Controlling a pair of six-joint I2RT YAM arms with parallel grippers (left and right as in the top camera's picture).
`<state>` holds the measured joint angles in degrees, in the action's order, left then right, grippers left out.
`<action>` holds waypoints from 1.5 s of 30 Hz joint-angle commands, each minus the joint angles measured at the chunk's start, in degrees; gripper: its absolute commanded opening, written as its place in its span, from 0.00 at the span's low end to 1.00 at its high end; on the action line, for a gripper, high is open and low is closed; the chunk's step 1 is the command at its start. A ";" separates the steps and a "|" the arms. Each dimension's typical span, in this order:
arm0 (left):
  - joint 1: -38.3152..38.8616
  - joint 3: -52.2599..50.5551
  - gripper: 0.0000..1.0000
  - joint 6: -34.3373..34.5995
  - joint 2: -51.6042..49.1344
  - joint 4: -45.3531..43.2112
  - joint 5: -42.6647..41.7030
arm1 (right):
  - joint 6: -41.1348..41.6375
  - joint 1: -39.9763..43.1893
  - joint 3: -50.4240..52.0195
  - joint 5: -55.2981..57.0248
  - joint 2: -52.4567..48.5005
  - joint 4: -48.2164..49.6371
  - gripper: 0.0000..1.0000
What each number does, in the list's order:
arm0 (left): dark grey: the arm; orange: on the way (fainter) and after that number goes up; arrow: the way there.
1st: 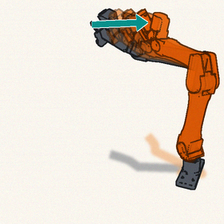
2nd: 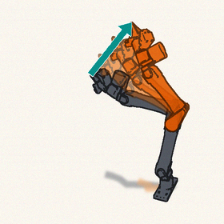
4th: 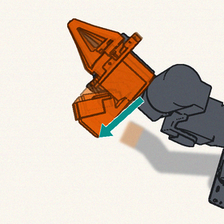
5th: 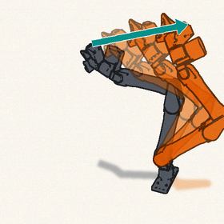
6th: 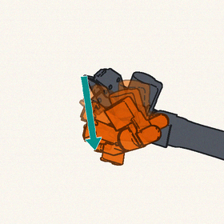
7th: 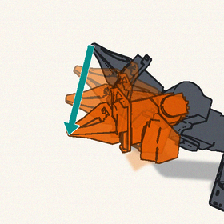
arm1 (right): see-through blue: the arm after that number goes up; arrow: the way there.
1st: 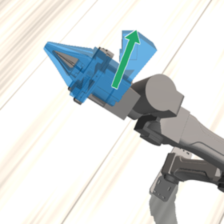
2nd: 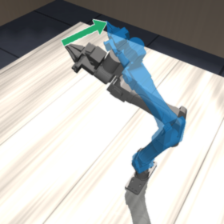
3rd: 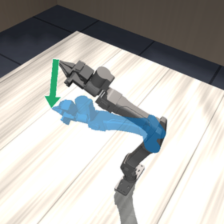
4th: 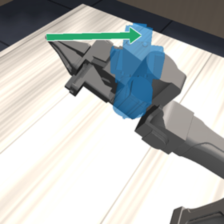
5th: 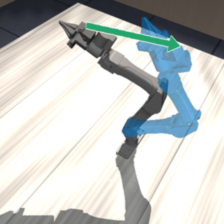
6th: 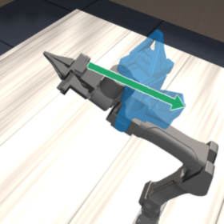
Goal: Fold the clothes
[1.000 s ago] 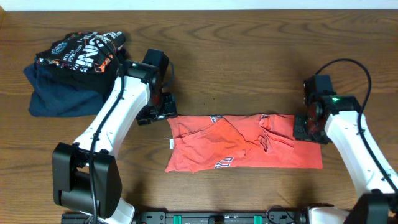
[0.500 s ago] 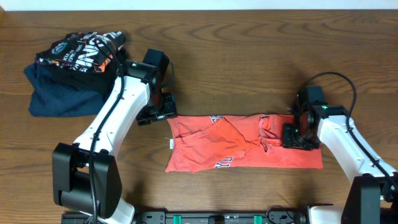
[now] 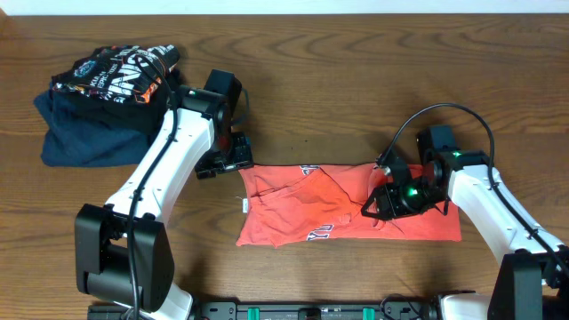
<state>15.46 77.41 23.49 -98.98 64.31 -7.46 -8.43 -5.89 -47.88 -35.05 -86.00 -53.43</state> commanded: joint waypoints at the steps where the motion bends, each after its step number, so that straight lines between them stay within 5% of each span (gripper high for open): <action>1: -0.28 0.33 0.67 -1.01 0.61 0.35 0.72 | -1.11 -0.61 0.33 0.90 -0.28 -0.04 0.45; 14: -0.28 0.33 0.67 -1.01 0.61 0.68 0.72 | 9.16 -1.46 1.18 9.03 -0.28 1.64 0.52; 32: -0.28 0.33 0.71 -2.32 0.61 1.44 0.61 | 14.86 -2.73 10.05 12.02 -0.24 19.37 0.64; 39: -0.28 0.33 0.72 -2.29 0.61 1.88 0.39 | 16.06 -2.16 2.23 12.37 0.13 18.43 0.65; 45: -0.28 0.33 0.79 -4.66 0.61 3.39 -3.34 | 10.38 -1.95 -9.01 13.42 0.48 8.33 0.66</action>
<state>15.46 77.41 21.08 -98.98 67.11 -8.16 5.48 -8.16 -52.58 -22.92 -85.86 -42.70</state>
